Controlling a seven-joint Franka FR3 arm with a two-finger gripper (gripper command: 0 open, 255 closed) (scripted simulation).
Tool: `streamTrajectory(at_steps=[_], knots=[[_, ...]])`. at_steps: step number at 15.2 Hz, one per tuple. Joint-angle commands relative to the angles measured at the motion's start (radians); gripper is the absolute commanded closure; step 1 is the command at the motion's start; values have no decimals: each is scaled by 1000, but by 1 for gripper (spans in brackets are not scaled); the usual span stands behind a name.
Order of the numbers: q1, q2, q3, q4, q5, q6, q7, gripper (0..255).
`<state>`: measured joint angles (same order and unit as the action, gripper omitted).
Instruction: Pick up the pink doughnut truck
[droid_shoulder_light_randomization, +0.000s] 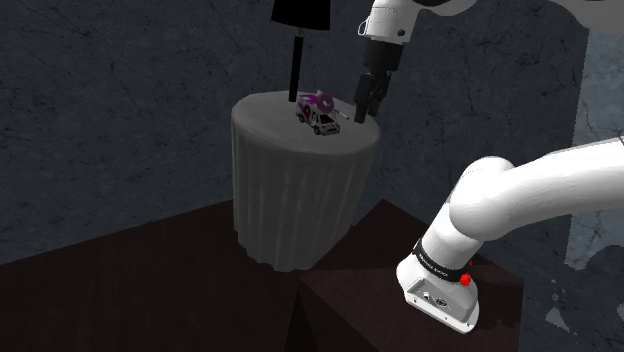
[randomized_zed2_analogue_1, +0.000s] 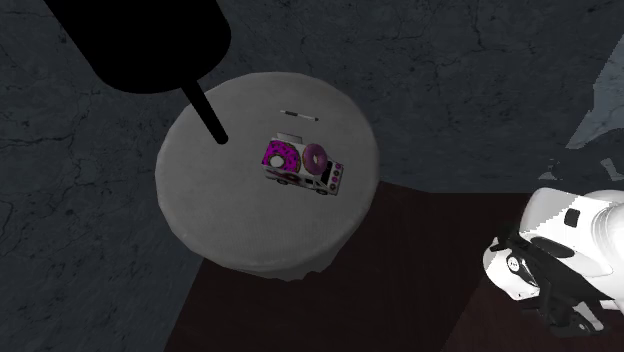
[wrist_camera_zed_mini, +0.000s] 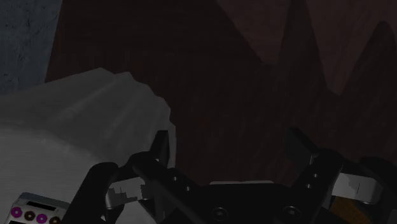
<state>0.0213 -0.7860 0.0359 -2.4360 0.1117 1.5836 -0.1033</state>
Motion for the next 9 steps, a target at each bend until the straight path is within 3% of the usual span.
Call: streamTrajectory(at_steps=[1,9], knots=[[0,0,0,0,0,0,0,0],[-75,293,-43,163,-36,123,42,0]])
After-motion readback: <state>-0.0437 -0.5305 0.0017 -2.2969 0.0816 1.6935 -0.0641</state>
